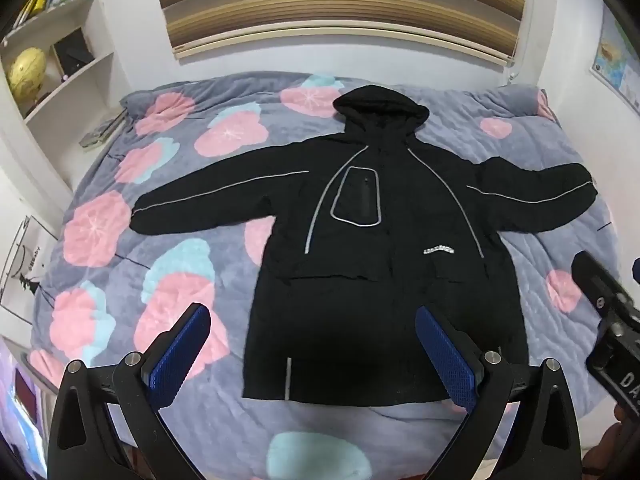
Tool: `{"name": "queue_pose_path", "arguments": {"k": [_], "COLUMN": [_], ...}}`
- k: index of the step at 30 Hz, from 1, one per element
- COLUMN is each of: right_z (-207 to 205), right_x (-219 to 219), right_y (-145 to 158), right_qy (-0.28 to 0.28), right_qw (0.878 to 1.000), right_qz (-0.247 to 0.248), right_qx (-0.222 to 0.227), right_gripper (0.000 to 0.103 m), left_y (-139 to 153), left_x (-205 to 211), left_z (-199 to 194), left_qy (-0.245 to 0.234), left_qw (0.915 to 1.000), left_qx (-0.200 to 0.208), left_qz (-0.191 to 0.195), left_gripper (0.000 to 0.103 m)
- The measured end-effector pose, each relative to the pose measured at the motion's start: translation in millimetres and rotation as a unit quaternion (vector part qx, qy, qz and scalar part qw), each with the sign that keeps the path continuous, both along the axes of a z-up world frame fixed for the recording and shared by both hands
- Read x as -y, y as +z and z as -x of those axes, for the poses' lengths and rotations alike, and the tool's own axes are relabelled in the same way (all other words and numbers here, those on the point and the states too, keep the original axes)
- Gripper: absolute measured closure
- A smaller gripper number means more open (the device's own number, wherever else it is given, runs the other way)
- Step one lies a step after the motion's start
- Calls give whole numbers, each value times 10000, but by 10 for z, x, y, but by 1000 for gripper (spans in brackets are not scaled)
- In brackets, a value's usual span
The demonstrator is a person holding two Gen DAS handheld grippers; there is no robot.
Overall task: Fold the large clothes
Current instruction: 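Move both tools over the spread black jacket toward its sleeve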
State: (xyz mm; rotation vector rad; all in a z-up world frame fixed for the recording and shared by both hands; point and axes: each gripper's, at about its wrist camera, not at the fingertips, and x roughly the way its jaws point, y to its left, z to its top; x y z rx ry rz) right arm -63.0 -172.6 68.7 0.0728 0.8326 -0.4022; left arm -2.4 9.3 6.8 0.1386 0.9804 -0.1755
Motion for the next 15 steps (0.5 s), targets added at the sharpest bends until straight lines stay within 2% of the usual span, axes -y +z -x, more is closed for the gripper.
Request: {"name": "queue_pose_path", "arguments": {"k": [4, 7, 9, 15], "right_z": [80, 163, 43, 76], "right_x": [139, 282, 477, 713], "right_y": [61, 68, 72, 16], "right_qy": [39, 44, 76, 133], "right_qw": [10000, 10000, 9999, 9997], "right_qz": [-1, -9, -61, -178], "right_qx": [54, 67, -28, -87], "right_gripper": [0, 0, 0, 0], "left_y": [15, 5, 2, -22], "left_x": [235, 395, 482, 730], "left_z": [94, 163, 195, 285], "left_qy": [26, 7, 31, 69], "left_qw": [9999, 9999, 9999, 9998], "left_qx": [46, -52, -88, -118], "left_qz": [-154, -94, -86, -141], "left_gripper": [1, 1, 1, 1]}}
